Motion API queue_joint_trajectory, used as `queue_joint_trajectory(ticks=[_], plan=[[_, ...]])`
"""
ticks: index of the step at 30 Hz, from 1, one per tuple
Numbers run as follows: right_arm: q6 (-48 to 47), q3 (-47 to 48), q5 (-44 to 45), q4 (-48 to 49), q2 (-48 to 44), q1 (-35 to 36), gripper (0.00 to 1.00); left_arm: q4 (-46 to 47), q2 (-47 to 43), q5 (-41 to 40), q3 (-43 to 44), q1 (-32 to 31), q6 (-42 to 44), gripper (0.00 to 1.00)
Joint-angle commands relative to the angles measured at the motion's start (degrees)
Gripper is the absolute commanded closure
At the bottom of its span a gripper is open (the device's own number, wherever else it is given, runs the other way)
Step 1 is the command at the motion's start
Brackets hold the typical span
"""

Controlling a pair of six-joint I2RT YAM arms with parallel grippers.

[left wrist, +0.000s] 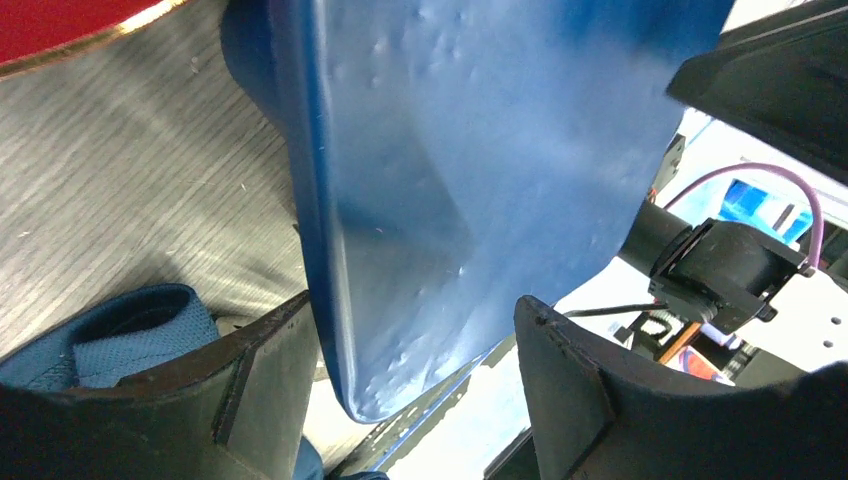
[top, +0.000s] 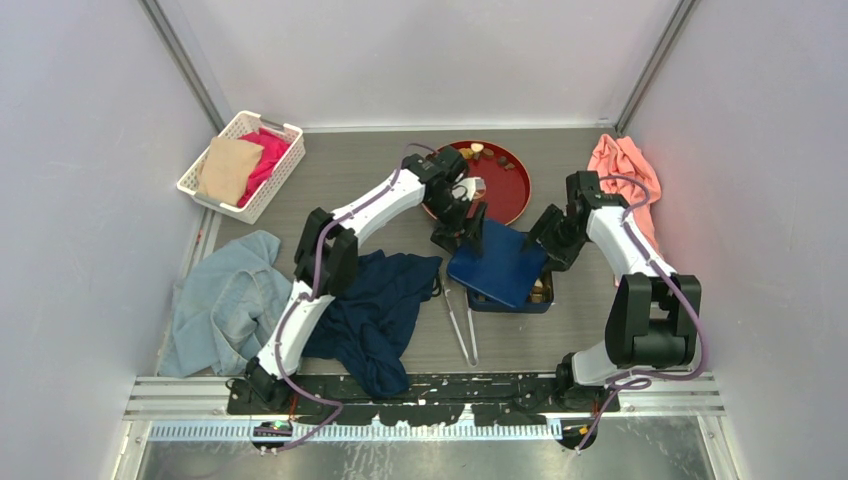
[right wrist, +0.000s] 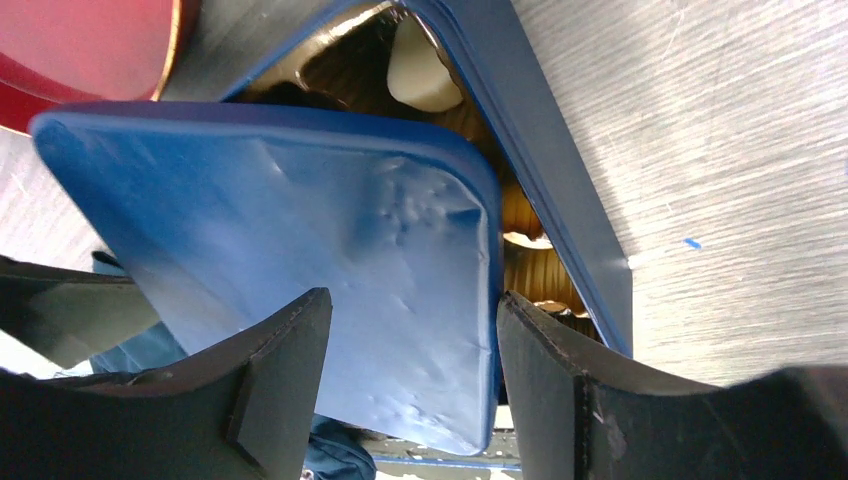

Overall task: Pack the chocolate
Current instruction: Close the box lid on the packing box.

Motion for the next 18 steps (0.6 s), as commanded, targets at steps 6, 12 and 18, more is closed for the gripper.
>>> queue_joint_trajectory(ticks=[6, 12, 18], plan=[[0.73, 5.67, -2.75, 3.99, 1.56, 0.51, 0.33, -1.07, -0.08, 11.01, 2.17, -2.73, 2.59, 0.3], [-0.12, 8.2, -1.5, 3.95, 3.76, 0.51, 0.33, -1.67, 0.12, 12.43, 3.33, -3.48, 3.6, 0.3], [-1.37, 9.95, 4.85, 2.45, 1.65, 0.31, 0.33, -3.04, -1.5, 9.88, 2.85, -3.44, 4.63, 0.29]])
